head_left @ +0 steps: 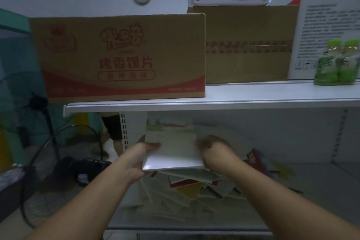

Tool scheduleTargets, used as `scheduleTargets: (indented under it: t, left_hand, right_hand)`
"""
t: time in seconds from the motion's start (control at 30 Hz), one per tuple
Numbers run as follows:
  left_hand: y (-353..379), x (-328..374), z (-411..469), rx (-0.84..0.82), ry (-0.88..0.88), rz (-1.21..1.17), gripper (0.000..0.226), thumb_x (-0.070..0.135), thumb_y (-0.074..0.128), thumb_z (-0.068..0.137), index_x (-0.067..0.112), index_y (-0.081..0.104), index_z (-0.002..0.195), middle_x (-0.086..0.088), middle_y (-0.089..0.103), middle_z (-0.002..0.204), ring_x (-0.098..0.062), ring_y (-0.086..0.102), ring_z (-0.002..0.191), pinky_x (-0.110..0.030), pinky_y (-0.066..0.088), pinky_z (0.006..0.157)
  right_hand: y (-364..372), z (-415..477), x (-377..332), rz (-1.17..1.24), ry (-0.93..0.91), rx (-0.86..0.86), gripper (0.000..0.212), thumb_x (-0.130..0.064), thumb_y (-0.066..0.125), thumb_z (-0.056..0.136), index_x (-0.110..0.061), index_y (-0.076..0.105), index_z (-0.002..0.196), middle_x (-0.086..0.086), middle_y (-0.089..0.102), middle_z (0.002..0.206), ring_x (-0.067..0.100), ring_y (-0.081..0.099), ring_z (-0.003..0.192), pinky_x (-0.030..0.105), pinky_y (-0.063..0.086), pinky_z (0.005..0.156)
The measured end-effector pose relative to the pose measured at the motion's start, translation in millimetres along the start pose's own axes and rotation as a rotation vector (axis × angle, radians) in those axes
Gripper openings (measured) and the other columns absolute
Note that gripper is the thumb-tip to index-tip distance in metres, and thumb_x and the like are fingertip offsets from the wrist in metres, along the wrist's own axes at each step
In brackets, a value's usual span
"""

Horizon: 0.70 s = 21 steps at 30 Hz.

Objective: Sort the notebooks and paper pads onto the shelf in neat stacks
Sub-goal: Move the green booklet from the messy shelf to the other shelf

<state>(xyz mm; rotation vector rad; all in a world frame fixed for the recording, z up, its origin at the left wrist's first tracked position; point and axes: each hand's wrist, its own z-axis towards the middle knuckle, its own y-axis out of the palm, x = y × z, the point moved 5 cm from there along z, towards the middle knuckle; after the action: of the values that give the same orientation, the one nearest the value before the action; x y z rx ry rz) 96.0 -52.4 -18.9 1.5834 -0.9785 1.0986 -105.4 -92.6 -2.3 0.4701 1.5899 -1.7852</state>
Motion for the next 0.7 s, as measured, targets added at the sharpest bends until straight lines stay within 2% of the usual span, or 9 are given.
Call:
scheduleTargets:
  t: [0.03,0.1,0.17,0.23,0.33,0.43,0.53,0.63,0.7]
  left_hand:
    - [-5.8,-0.1,1.9,0.011,0.018,0.005,0.020,-0.002,0.054,0.089,0.012,0.061,0.102,-0.013,0.066,0.095,-0.032,0.062,0.088,-0.046,0.052,0.075]
    - [-17.6,1.9,3.4,0.008,0.051,-0.012,0.025,-0.004,0.051,0.090,0.015,0.058,0.105,-0.013,0.064,0.096,-0.031,0.060,0.087,-0.042,0.050,0.066]
    - [-28.6,4.0,6.2,-0.012,0.058,-0.052,0.032,-0.005,0.050,0.090,0.016,0.055,0.114,-0.013,0.063,0.103,-0.033,0.059,0.092,-0.042,0.049,0.068]
    - [-39.4,4.8,8.7,-0.023,0.054,-0.089,0.040,-0.005,0.051,0.089,0.016,0.053,0.123,-0.014,0.061,0.112,-0.036,0.058,0.100,-0.044,0.050,0.077]
    - [-54.3,5.6,12.3,-0.005,0.071,-0.104,0.049,-0.006,0.056,0.083,0.017,0.053,0.126,-0.014,0.061,0.120,-0.037,0.058,0.106,-0.042,0.053,0.069]
    - [-58.3,3.5,9.4,-0.033,0.036,-0.094,0.034,-0.004,0.050,0.089,0.015,0.055,0.117,-0.013,0.063,0.107,-0.033,0.060,0.094,-0.039,0.050,0.067]
    - [-66.3,0.7,9.3,-0.058,0.000,-0.083,0.028,-0.002,0.048,0.092,0.015,0.055,0.113,-0.013,0.062,0.103,-0.032,0.059,0.090,-0.040,0.048,0.067]
    - [-73.2,0.4,3.7,-0.039,-0.021,-0.064,0.021,0.000,0.048,0.092,0.016,0.059,0.100,-0.012,0.063,0.098,-0.031,0.060,0.085,-0.039,0.047,0.063]
    - [-77.3,1.5,1.0,-0.014,-0.027,-0.037,0.019,0.001,0.049,0.092,0.015,0.058,0.102,-0.012,0.063,0.094,-0.030,0.060,0.081,-0.036,0.048,0.058]
  right_hand:
    - [-6.6,1.0,4.6,-0.226,0.014,0.109,0.040,-0.052,0.039,0.095,-0.018,0.050,0.114,0.002,0.061,0.102,0.019,0.061,0.087,0.028,0.050,0.069]
    - [-17.0,1.4,17.0,-0.425,0.100,0.205,0.051,-0.056,0.039,0.092,-0.016,0.044,0.123,0.005,0.059,0.115,0.024,0.059,0.100,0.029,0.045,0.072]
    - [-13.7,0.9,25.4,-0.430,0.207,0.138,0.062,-0.062,0.037,0.089,-0.013,0.042,0.127,0.006,0.058,0.118,0.023,0.057,0.100,0.029,0.044,0.072]
    - [-6.2,1.9,24.9,-0.428,0.266,0.112,0.068,-0.068,0.037,0.086,-0.012,0.045,0.124,0.005,0.060,0.111,0.021,0.058,0.091,0.028,0.047,0.071]
    - [-2.9,5.2,19.7,-0.435,0.298,0.139,0.070,-0.074,0.043,0.078,-0.014,0.052,0.115,0.003,0.063,0.098,0.019,0.061,0.083,0.029,0.052,0.074]
    - [-1.9,11.8,18.9,-0.327,0.311,0.103,0.057,-0.064,0.057,0.078,-0.016,0.058,0.109,0.004,0.062,0.103,0.023,0.060,0.091,0.030,0.052,0.079]
    - [-0.2,16.9,24.4,-0.054,0.375,0.098,0.041,-0.047,0.070,0.078,-0.013,0.059,0.099,0.006,0.062,0.101,0.024,0.061,0.090,0.033,0.053,0.080]
    - [-4.9,18.2,25.1,0.198,0.430,0.132,0.025,-0.030,0.070,0.083,-0.010,0.054,0.083,0.007,0.056,0.084,0.021,0.055,0.072,0.030,0.051,0.065]
    - [-12.6,23.0,25.1,0.211,0.401,0.135,0.018,-0.023,0.062,0.088,-0.008,0.053,0.091,0.005,0.051,0.080,0.018,0.050,0.069,0.027,0.041,0.055]
